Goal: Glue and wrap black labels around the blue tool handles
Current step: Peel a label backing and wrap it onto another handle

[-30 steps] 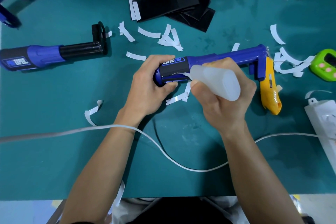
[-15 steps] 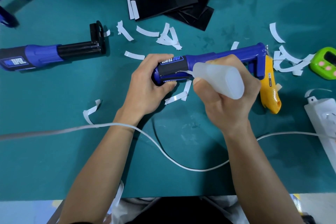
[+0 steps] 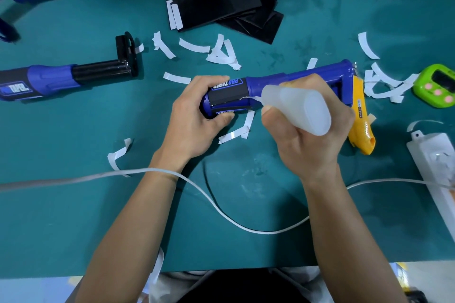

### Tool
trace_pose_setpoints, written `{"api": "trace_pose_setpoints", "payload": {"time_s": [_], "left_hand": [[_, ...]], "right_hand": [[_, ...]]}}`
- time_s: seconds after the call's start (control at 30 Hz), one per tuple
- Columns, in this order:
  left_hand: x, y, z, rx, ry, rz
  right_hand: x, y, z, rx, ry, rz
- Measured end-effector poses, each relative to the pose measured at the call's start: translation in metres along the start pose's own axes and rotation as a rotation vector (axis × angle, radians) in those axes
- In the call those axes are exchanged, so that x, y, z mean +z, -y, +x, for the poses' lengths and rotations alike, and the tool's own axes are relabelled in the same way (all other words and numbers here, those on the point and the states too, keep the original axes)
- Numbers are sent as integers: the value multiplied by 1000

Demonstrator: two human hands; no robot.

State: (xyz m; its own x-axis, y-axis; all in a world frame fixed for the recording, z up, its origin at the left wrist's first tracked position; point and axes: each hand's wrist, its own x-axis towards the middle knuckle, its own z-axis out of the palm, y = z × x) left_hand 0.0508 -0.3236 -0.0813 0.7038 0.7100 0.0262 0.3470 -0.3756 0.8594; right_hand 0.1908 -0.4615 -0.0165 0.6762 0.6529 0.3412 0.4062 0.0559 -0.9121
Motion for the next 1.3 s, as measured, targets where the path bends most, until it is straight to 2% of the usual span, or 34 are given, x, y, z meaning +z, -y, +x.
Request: {"api": "trace_pose_setpoints", "payload": {"time_s": [0.37,0.97,1.03,1.17,1.23,1.3], "left_hand": [[0,2,0,3,-2,-13],[1,4,0,18,-3,-12],[1,5,0,13,-3,-22],[-1,5,0,15,0,-40],[-1,5,1,15,-1,-42],[-1,5,1,15,-6,-47]], "right_hand": [[-3,-1,1,7,-22,-79],[-8,-4,3,-25,-45,-42],[-10,-4,6,57,-89,54],[-18,-2,23,442,-292,433],[-25,-5,32,602,-293,690],[-32,-9,40,719,-215,782]]}}
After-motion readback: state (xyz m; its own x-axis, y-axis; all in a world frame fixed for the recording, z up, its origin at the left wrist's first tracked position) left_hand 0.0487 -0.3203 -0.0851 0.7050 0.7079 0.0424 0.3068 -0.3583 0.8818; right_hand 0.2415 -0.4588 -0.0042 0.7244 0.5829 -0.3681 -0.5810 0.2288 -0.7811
